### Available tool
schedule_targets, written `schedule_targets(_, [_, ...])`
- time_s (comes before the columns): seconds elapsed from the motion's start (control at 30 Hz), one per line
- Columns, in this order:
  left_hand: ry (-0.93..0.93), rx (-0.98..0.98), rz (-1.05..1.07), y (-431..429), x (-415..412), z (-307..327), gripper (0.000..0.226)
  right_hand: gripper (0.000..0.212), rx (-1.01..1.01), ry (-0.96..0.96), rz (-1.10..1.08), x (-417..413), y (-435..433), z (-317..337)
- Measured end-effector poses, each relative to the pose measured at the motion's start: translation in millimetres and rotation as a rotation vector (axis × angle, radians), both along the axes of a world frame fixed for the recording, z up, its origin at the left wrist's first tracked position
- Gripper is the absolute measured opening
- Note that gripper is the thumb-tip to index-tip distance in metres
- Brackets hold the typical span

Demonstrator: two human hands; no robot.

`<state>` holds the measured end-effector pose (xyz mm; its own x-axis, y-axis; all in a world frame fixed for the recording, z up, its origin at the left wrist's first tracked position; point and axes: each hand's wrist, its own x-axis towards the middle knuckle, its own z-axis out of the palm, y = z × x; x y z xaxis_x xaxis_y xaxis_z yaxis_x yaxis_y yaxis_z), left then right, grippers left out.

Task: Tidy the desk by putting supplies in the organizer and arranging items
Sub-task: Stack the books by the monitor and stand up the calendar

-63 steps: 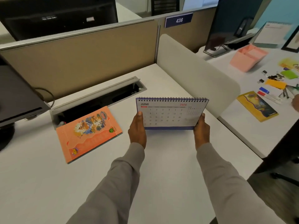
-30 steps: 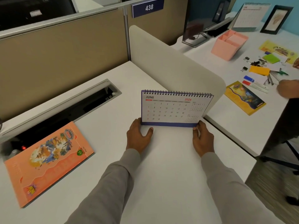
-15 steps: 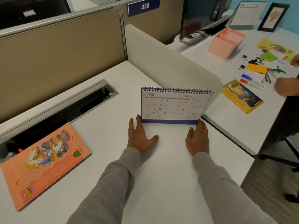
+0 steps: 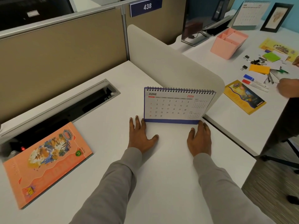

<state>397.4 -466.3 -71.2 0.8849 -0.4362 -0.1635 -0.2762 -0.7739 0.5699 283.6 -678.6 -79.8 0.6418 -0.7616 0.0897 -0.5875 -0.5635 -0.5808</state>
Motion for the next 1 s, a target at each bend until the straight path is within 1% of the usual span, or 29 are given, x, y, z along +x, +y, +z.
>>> schedule_targets(0.13, [0.026,0.006,0.007,0,1,2,0.102,0.056,0.012,-0.004,0.011,-1,-3,-1])
schedule_targets(0.3, [0.096,-0.130,0.059,6,-1,8,0.103,0.069,0.127,-0.128,-0.015,-4,2,4])
schedule_targets(0.37, [0.116,-0.197,0.084,14,-5,10,0.101,0.068,0.172,-0.187,-0.053,-8,12,5])
schedule_targets(0.43, [0.137,-0.250,0.112,26,-13,13,0.098,0.065,0.148,-0.199,-0.051,-14,30,6])
schedule_targets(0.53, [0.152,-0.325,0.170,47,-27,19,0.092,0.056,0.059,-0.235,0.084,-20,62,5])
schedule_targets(0.6, [0.127,-0.345,0.185,63,-33,23,0.086,0.049,0.061,-0.243,0.163,-16,83,9])
schedule_targets(0.77, [0.034,-0.272,0.143,115,-54,35,0.074,0.034,0.146,-0.243,0.346,2,148,28])
schedule_targets(0.87, [-0.073,-0.255,0.168,152,-69,44,0.067,0.026,0.196,-0.262,0.463,8,191,36])
schedule_targets(1.0, [-0.235,-0.256,0.273,211,-91,52,0.057,0.020,0.239,-0.302,0.608,8,252,43])
